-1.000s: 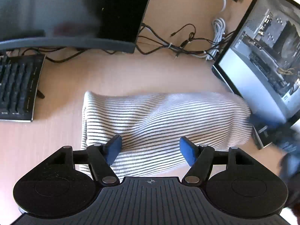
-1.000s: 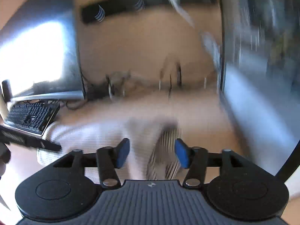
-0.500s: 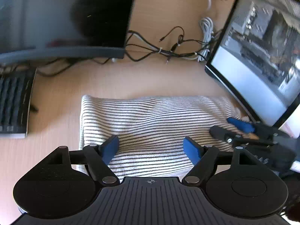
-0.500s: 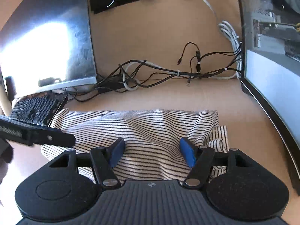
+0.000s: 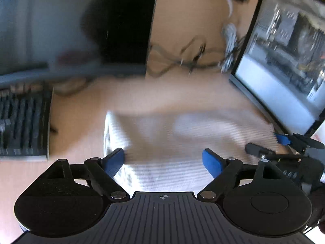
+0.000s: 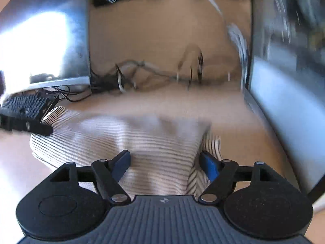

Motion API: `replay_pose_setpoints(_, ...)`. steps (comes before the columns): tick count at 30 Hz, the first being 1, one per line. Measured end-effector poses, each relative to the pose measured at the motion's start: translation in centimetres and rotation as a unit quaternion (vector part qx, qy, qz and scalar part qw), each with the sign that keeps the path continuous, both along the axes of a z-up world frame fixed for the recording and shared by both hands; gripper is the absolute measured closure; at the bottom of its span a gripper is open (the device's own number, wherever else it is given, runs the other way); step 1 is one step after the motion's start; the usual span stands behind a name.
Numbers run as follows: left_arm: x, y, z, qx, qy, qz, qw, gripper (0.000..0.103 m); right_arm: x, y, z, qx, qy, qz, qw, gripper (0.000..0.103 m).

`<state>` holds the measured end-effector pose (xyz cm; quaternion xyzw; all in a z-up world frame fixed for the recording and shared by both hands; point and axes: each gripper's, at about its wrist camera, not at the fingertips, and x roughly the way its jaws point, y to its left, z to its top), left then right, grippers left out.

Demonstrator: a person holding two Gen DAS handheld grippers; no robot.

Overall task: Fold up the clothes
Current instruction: 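Open both grippers and press the folded shirt flat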

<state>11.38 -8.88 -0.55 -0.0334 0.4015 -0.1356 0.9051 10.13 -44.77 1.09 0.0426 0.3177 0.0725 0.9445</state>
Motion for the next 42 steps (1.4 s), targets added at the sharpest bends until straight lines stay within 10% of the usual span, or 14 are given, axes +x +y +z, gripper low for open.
replay_pose_setpoints(4,0.3,0.7,-2.7,-0.027,0.051,0.023,0.998,0.013,-0.3,0.9,-1.0,-0.012,0.009,0.003,1.0,0.015)
replay_pose_setpoints(16,3.5,-0.4,-2.0,-0.008,0.031,0.005,0.9995,0.019,3.3,0.8,-2.0,-0.046,-0.014,-0.001,0.999,0.01)
replay_pose_setpoints(24,1.3,-1.0,2.8,-0.014,-0.051,-0.035,0.998,0.015,-0.4,3.6,1.8,-0.022,-0.133,-0.012,0.991,0.0)
replay_pose_setpoints(33,4.0,-2.0,-0.4,0.007,-0.022,-0.04,0.9989,0.011,3.3,6.6,-2.8,0.047,-0.049,-0.001,0.998,0.0)
replay_pose_setpoints(42,5.5,-2.0,-1.1,-0.002,-0.016,-0.027,0.9995,0.008,4.3,8.9,-2.6,-0.005,-0.028,-0.008,1.0,0.0)
